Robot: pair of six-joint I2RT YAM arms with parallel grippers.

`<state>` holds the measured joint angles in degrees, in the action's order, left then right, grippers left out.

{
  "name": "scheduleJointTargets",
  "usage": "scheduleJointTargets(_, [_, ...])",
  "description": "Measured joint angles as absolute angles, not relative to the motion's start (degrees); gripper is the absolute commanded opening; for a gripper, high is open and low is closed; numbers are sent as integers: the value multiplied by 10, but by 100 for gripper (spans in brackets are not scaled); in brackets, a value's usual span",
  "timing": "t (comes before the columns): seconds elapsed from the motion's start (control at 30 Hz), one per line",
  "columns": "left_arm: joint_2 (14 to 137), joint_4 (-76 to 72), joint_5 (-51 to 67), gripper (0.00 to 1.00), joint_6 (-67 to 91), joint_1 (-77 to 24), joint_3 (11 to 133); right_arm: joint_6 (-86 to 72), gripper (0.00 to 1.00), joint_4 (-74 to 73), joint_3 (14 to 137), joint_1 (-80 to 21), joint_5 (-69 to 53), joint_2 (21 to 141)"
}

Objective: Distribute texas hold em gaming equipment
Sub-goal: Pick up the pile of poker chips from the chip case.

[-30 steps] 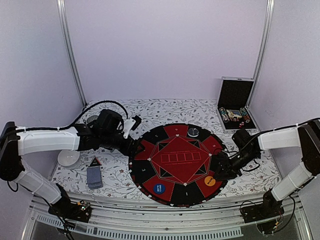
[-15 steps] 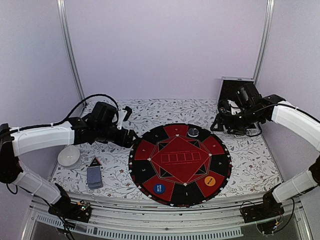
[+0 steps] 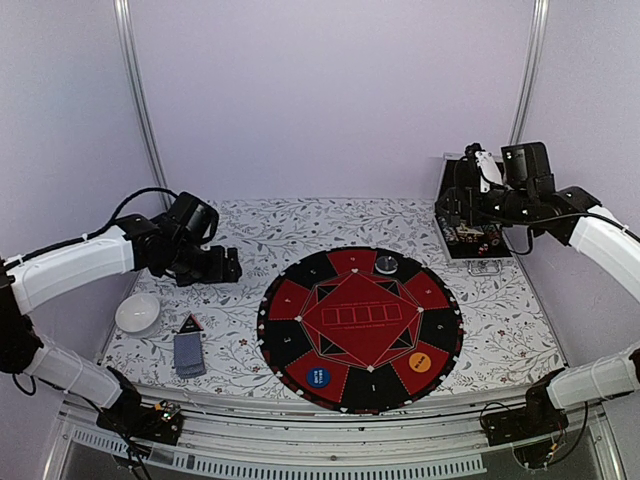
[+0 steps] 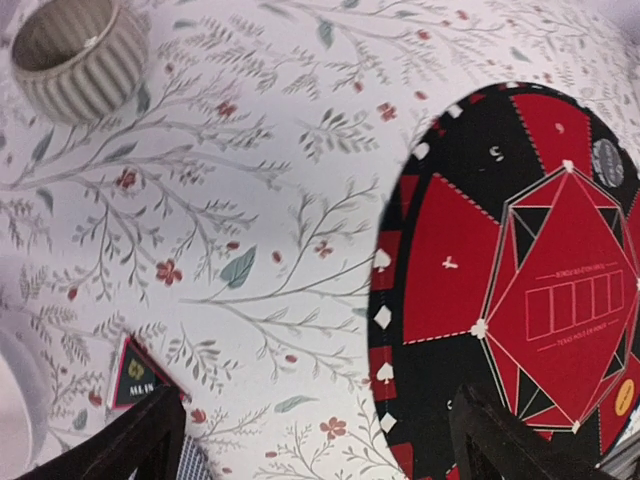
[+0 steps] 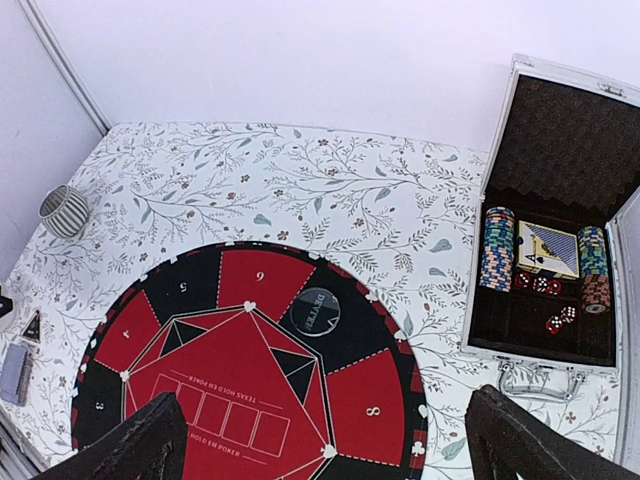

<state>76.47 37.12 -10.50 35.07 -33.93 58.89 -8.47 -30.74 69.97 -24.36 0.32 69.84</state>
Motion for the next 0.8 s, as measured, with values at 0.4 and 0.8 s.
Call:
scheduleJointTargets(0.4, [820,436,-113,98,415,-270,519,-38,99,-287,638,-244,4,709])
scheduleJointTargets(0.8, [824,425,-109,98,439,-267,498,-35,99,-278,626,-244,4,710])
